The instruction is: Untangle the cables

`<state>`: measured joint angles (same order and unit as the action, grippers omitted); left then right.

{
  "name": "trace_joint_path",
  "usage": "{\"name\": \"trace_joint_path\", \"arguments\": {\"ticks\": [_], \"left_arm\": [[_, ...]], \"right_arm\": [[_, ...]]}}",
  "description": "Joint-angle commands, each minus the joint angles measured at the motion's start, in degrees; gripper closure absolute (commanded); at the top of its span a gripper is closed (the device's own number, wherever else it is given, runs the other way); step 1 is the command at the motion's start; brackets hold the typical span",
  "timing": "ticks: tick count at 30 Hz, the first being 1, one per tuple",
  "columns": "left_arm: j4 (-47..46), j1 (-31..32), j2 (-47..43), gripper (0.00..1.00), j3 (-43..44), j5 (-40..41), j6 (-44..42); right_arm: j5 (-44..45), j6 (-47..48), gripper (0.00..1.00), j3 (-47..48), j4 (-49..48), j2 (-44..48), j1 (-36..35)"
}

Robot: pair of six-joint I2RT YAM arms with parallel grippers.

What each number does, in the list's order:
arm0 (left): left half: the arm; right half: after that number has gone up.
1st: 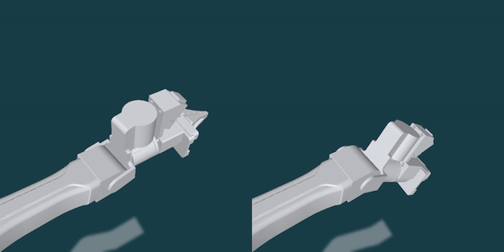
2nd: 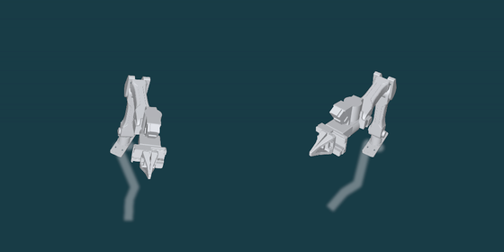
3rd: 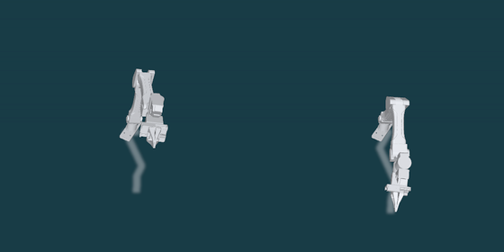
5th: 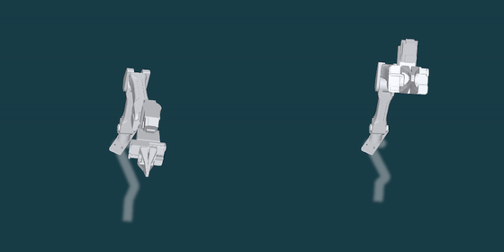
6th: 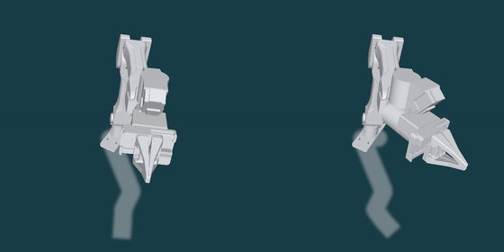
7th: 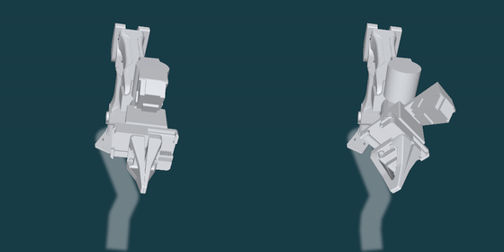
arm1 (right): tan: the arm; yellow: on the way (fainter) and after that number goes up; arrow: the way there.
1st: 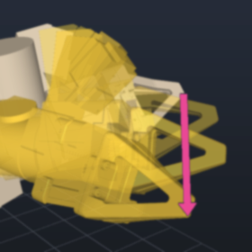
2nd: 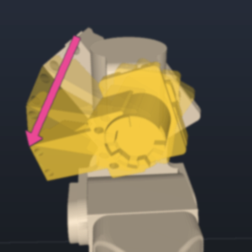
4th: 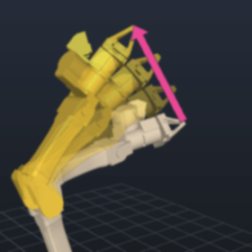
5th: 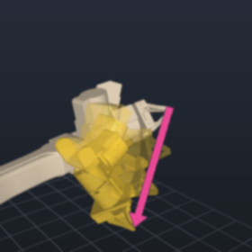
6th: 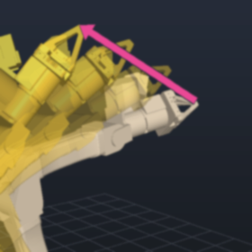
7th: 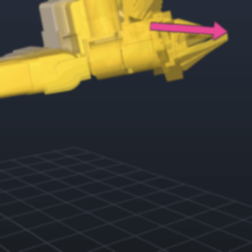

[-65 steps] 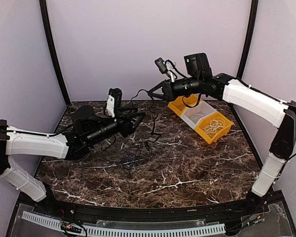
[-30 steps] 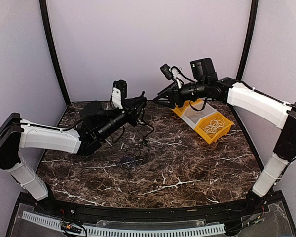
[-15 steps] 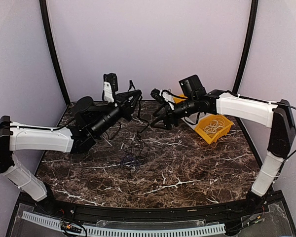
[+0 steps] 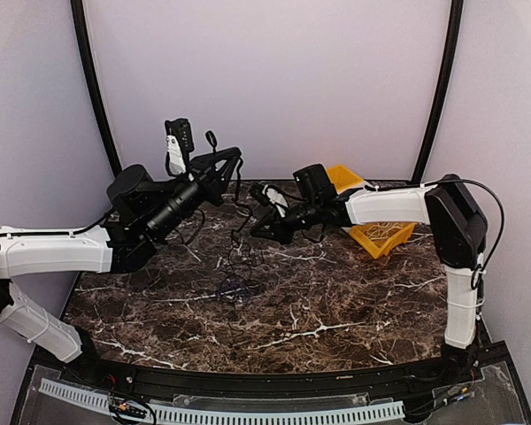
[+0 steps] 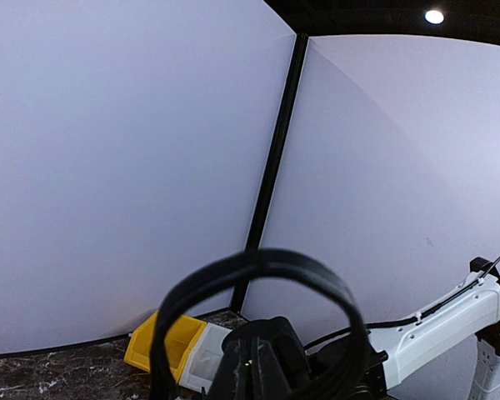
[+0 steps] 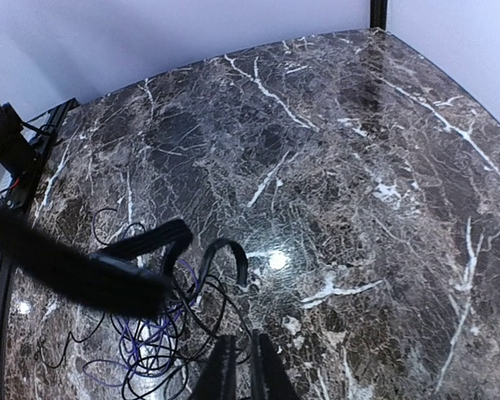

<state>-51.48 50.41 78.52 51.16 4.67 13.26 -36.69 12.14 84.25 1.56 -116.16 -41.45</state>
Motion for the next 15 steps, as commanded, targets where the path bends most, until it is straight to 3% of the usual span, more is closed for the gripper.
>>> {"name": "trace_joint_path", "arguments": {"ticks": [1, 3, 5, 12, 15], "left_arm": [[1.8, 0.2, -3.6, 1.00, 0.9, 0.7, -0.9], [2.3, 0.2, -4.4, 1.00, 1.0, 1.0, -1.1], [2.7, 0.2, -5.1, 1.00, 0.8, 1.4, -1.4], [3.1, 0.2, -5.7, 1.00, 0.3, 1.8, -1.9], [2.6, 0.2, -5.8, 1.00, -0.4, 1.7, -1.6]], "right_arm": [[-5.8, -5.5, 0.97, 3.2, -5.4, -2.5, -0.6], [-7.0, -6.6, 0.99, 3.8, -4.9, -3.2, -0.6], [-8.8, -6.8, 0.94, 3.5, -4.4, -2.8, -0.6], [-9.8, -3.9, 0.55, -2.0, -2.8, 5.7, -0.5], [-8.2, -0.9, 0.47, -4.5, -2.5, 10.7, -0.6]]}}
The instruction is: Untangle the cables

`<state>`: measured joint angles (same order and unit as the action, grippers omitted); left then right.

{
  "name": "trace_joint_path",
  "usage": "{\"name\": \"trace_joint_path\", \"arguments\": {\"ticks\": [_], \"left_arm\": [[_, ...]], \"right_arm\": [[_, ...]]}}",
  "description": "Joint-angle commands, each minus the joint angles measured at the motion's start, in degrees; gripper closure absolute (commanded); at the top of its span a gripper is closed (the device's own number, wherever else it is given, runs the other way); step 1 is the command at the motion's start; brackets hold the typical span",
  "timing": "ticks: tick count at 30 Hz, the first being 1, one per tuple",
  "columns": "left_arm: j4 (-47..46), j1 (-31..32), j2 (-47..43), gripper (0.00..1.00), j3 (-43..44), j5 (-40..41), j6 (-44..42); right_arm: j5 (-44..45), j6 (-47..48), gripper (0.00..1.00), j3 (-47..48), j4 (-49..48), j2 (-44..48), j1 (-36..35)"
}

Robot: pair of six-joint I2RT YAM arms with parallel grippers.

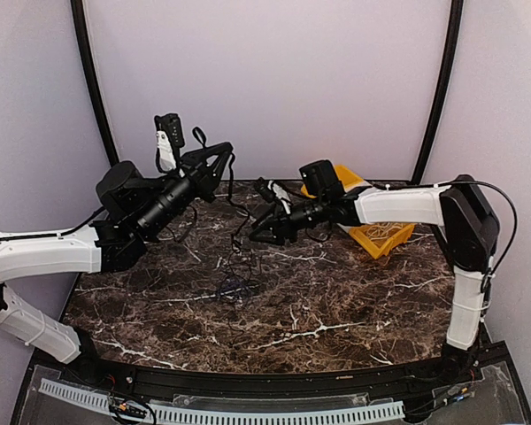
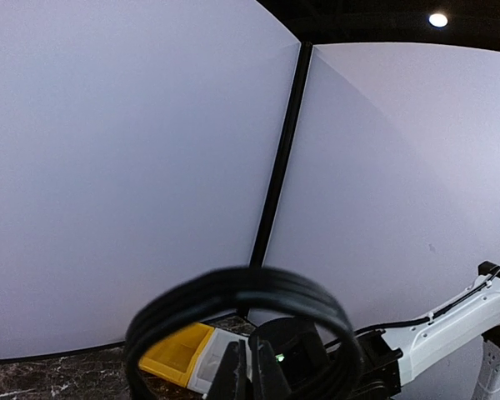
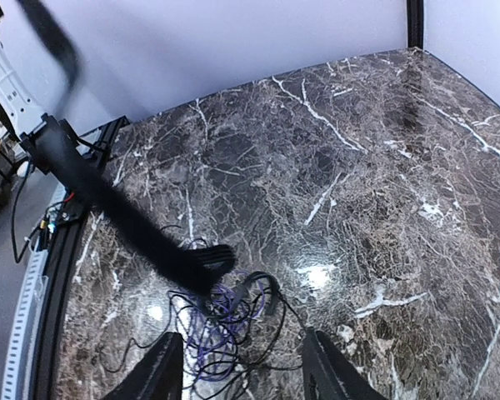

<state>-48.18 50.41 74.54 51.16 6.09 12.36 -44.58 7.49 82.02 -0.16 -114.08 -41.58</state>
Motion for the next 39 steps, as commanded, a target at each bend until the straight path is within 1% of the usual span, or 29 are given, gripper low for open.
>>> {"name": "trace_joint_path", "arguments": {"ticks": [1, 4, 7, 11, 13, 14, 15, 17, 18, 19, 20, 24, 30, 35, 39], "left_arm": [[-0.8, 0.2, -1.9, 1.00, -0.5, 0.2, -0.5], [-1.0, 0.2, -1.8, 1.00, -0.8, -0.2, -0.1], [-1.5, 0.2, -1.8, 1.00, -1.2, -0.9, 0.7], [-1.5, 0.2, -2.0, 1.00, -1.5, -1.3, 1.3], [-1.1, 0.2, -2.4, 1.00, -1.4, -1.4, 1.4], [-1.0, 0.2, -2.7, 1.00, -1.2, -1.5, 1.5], [-0.8, 0.2, -2.8, 1.00, -1.1, -1.6, 1.6], [-0.6, 0.2, -3.2, 1.00, -0.7, -1.8, 1.9], [-0.6, 0.2, -3.5, 1.00, -0.5, -1.9, 2.2], [-0.3, 0.2, -3.6, 1.00, 0.0, -2.1, 2.3], [-0.2, 0.2, -4.0, 1.00, 0.3, -2.4, 2.6], [1.9, 0.2, -5.9, 1.00, 2.9, -3.9, 1.1], [7.0, 0.2, -8.9, 1.00, 9.1, -3.5, -3.6], [10.0, 0.2, -10.6, 1.00, 13.8, -3.6, -7.3], [12.1, 0.2, -11.0, 1.00, 17.0, -3.7, -9.6]], "right_arm": [[0.2, 4.6, 0.46, -1.9, 0.6, 9.5, -0.5], [0.7, 5.9, 0.44, 1.5, 4.4, 9.7, -0.5], [2.4, 5.2, 0.40, 4.0, 4.1, 8.6, -0.7], [2.7, 5.9, 0.36, 8.5, 5.7, 4.6, -1.7], [2.4, 6.4, 0.36, 9.8, 5.9, 2.9, -2.6], [2.3, 6.5, 0.38, 10.0, 5.7, 2.1, -3.0], [2.0, 6.5, 0.43, 10.3, 5.6, 1.3, -3.5], [1.2, 5.4, 0.61, 10.5, 4.7, 0.0, -3.8], [0.9, 3.7, 0.74, 10.2, 3.7, -0.7, -3.9], [0.9, 2.8, 0.89, 9.9, 2.3, -1.1, -3.8], [0.8, 1.8, 1.00, 9.4, 1.7, -1.5, -3.8], [-1.5, -1.6, 1.00, 8.0, -2.0, -4.4, -3.7], [-4.1, -4.7, 1.00, 9.8, -1.9, -11.3, -3.7], [-4.0, -5.8, 0.96, 10.3, -1.5, -15.7, -3.7], [-4.3, -6.6, 0.86, 9.2, -1.7, -16.7, -3.7]]}}
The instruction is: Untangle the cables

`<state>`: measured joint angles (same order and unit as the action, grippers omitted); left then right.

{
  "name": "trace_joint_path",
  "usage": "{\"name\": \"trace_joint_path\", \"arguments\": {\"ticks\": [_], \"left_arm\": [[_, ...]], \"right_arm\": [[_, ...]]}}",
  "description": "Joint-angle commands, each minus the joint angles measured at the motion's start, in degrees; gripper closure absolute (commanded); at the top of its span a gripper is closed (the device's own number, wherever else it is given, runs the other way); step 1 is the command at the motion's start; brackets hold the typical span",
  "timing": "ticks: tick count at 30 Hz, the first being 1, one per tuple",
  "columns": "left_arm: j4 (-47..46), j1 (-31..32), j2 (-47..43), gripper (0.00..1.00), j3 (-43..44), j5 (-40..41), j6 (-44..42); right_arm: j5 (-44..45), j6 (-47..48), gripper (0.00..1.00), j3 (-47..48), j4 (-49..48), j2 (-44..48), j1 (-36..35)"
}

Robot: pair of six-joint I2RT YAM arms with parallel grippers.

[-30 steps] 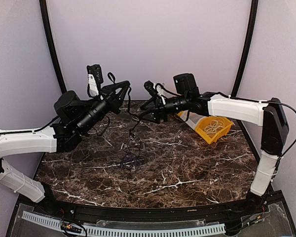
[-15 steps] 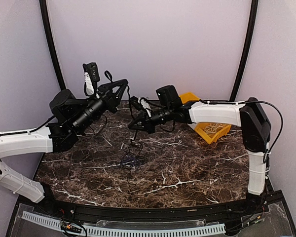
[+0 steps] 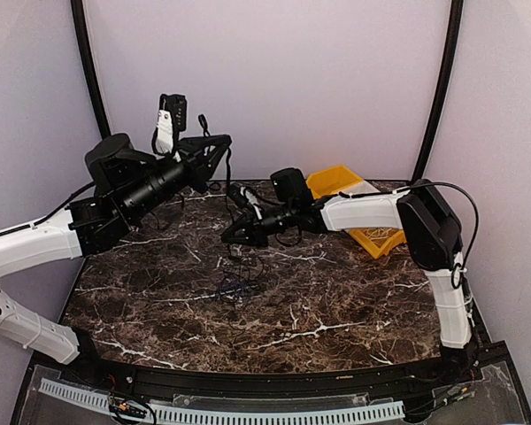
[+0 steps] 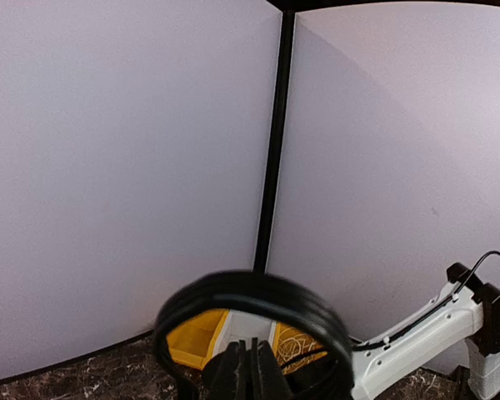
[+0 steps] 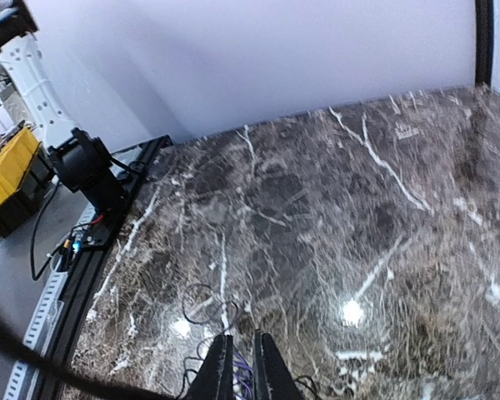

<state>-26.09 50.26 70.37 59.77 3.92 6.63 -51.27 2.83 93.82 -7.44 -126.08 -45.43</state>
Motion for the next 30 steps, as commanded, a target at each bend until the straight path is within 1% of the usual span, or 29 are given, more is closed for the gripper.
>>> {"name": "trace_joint_path", "arguments": {"ticks": [1, 4, 9, 13, 17, 20, 22, 24, 30], "left_arm": [[-9.6, 0.4, -6.9, 1.00, 9.1, -1.6, -4.1], [-9.2, 0.4, -7.0, 1.00, 9.6, -1.5, -5.0], [-9.5, 0.4, -7.5, 1.00, 9.0, -1.2, -5.3], [-9.7, 0.4, -8.2, 1.00, 8.2, -0.8, -5.5], [-8.9, 0.4, -8.6, 1.00, 7.8, -0.2, -5.2], [-7.9, 0.4, -8.6, 1.00, 7.3, 0.2, -4.1], [-7.5, 0.4, -8.5, 1.00, 6.6, 0.4, -3.1], [-7.7, 0.3, -8.3, 1.00, 5.7, 0.1, -1.9], [-9.6, 0.4, -6.5, 1.00, 3.4, -1.0, 1.9]], "right_arm": [[2.3, -1.9, 0.85, -2.8, 5.6, -4.6, 0.2], [2.6, -2.0, 0.77, -3.7, 5.4, -4.2, 0.2], [3.4, -1.5, 0.77, -4.4, 6.0, -3.1, 0.3], [4.0, 0.3, 0.73, -5.9, 7.2, -0.8, 0.8], [4.7, 5.5, 0.66, -7.8, 10.8, 6.7, 1.7], [5.7, 9.1, 0.56, -8.0, 13.9, 14.0, 2.3], [6.5, 11.4, 0.49, -6.9, 16.5, 18.2, 2.4], [7.2, 13.0, 0.45, -4.7, 19.3, 21.3, 2.4], [7.1, 12.6, 0.42, 5.9, 25.7, 23.8, 1.9]]}}
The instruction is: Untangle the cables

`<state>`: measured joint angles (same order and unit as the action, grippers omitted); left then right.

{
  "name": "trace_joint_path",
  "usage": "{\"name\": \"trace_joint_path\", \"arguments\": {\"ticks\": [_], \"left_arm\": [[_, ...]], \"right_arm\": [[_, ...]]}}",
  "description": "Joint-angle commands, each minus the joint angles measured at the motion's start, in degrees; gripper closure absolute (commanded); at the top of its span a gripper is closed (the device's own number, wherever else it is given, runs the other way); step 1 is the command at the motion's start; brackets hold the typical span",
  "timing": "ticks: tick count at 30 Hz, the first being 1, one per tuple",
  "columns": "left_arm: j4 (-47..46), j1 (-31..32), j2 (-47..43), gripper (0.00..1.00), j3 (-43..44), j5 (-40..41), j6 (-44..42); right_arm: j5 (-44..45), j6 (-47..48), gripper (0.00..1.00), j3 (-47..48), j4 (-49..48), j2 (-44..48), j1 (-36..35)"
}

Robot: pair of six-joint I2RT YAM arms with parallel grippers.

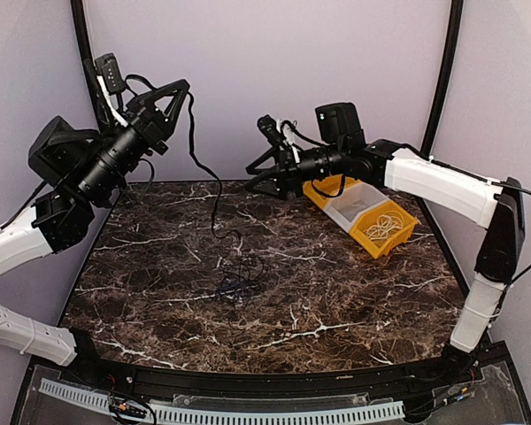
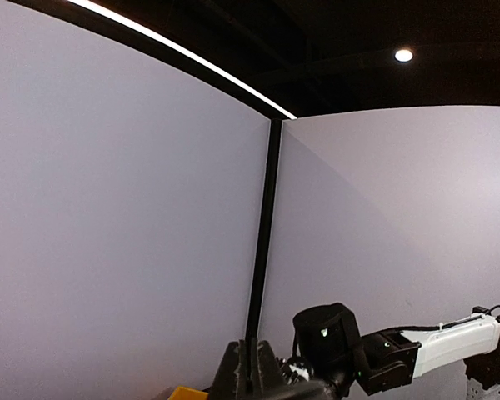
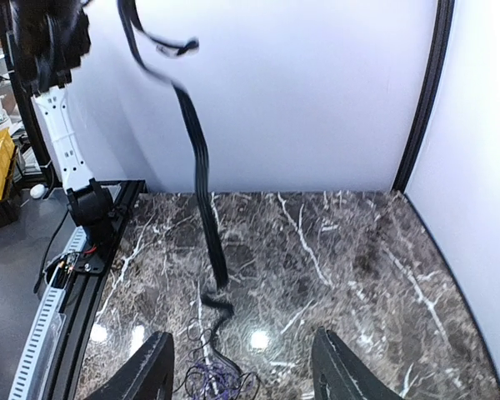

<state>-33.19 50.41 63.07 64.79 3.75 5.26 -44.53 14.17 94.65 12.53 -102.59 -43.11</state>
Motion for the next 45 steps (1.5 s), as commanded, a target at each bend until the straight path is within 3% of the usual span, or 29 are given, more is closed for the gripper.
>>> {"name": "trace_joint_path", "arguments": {"ticks": [1, 7, 15, 27, 29, 34, 35, 38, 39, 42, 45], "left_arm": [[-3.2, 0.2, 1.0, 1.00, -1.9, -0.9, 4.0], [-5.6, 0.2, 3.7, 1.00, -2.8, -2.0, 7.1], [-8.0, 0.2, 6.7, 1.00, -2.7, -3.6, 9.9], [-8.4, 0.2, 7.4, 1.00, -2.6, -5.5, 12.0], [-8.5, 0.2, 7.4, 1.00, -2.7, -5.4, 12.0], [-9.0, 0.2, 6.7, 1.00, -3.9, -4.6, 11.4], [-9.1, 0.2, 6.4, 1.00, -4.3, -3.5, 11.1], [-9.4, 0.2, 5.5, 0.99, -6.8, 0.5, 9.9], [-9.4, 0.2, 5.3, 0.95, -7.5, 1.7, 9.8], [-7.5, 0.2, 4.5, 0.57, -11.4, 7.1, 8.7], [-4.5, 0.2, 3.2, 0.41, -14.6, 9.3, 10.3]], "right_arm": [[0.2, 1.3, 0.41, 6.5, 6.5, 0.2, -0.6], [-0.7, 0.3, 0.34, 12.5, 7.7, -1.0, -2.1], [-4.2, -2.5, 0.32, 14.4, 5.5, -3.5, -3.9], [-10.5, -6.8, 0.43, 13.7, 1.4, -4.9, -4.9], [-12.9, -8.8, 0.53, 13.4, -0.1, -5.1, -4.9], [-13.9, -10.3, 0.96, 13.0, -0.8, -4.6, -5.0], [-13.8, -9.9, 1.00, 12.8, -0.4, -4.3, -4.9], [-12.6, -8.0, 1.00, 11.7, 1.8, -2.8, -4.5], [-12.2, -7.3, 1.00, 11.2, 2.7, -2.1, -4.2], [-10.2, -5.0, 1.00, 9.7, 5.4, 0.1, -1.9], [-8.0, -3.3, 1.00, 8.5, 7.6, 2.1, 1.8]]}}
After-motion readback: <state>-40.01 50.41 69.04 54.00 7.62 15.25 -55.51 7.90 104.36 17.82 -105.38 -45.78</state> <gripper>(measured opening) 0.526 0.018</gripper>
